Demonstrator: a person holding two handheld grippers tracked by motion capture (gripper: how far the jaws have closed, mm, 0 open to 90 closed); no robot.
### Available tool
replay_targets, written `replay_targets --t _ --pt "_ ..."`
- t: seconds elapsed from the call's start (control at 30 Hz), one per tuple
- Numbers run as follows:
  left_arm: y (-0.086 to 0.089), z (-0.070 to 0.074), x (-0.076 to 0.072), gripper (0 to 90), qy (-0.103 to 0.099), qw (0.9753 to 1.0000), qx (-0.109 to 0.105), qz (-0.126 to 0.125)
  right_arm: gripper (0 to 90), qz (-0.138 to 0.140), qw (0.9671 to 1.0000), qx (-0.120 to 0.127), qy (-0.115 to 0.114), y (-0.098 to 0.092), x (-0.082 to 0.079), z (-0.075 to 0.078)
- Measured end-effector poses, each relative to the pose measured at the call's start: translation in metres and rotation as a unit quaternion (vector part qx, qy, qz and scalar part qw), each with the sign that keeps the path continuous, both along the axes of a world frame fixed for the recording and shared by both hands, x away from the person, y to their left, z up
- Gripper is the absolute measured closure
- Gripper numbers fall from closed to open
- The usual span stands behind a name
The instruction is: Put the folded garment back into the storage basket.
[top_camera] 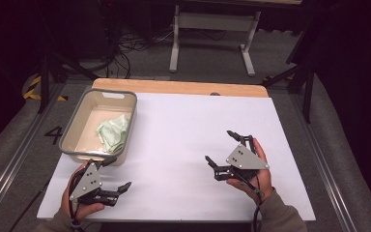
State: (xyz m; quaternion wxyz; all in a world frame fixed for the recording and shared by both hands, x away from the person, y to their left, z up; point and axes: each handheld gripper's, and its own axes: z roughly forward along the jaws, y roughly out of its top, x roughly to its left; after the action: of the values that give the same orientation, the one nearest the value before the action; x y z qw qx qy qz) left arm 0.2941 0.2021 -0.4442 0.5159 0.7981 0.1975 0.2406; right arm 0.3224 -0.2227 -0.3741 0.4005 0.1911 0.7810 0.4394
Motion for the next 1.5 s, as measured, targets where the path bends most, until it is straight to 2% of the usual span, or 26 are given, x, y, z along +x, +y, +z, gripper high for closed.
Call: replay_targets --t 0.23,0.33,0.5,1.1,1.3,1.5 --pt "-0.001 0.0 0.0 12.3 -0.002 1.0 0.007 -0.001 4.4 -0.008 0.9999 0.012 0.006 -0.011 -0.001 -0.012" --pt "-0.001 0.0 0.0 12.3 0.0 1.0 0.005 -0.002 4.5 -0.012 0.9999 0.009 0.005 -0.016 -0.002 -0.018" --pt "-0.002 -0.001 0.0 12.3 0.001 1.0 0.004 -0.002 4.6 -0.016 0.9996 0.019 0.014 -0.024 -0.002 -0.025" --pt "-0.003 -0.001 0.0 12.3 0.002 1.0 0.005 -0.004 4.0 -0.042 0.9984 0.017 0.033 -0.048 -0.007 -0.048" --pt "-0.004 -0.001 0.001 12.3 0.003 1.0 0.006 -0.006 4.0 -0.046 0.9975 0.029 0.044 -0.057 -0.009 -0.057" --pt "-0.005 -0.002 0.001 12.3 0.003 0.9999 0.008 -0.006 3.9 -0.052 0.9968 0.027 0.055 -0.065 -0.011 -0.063"
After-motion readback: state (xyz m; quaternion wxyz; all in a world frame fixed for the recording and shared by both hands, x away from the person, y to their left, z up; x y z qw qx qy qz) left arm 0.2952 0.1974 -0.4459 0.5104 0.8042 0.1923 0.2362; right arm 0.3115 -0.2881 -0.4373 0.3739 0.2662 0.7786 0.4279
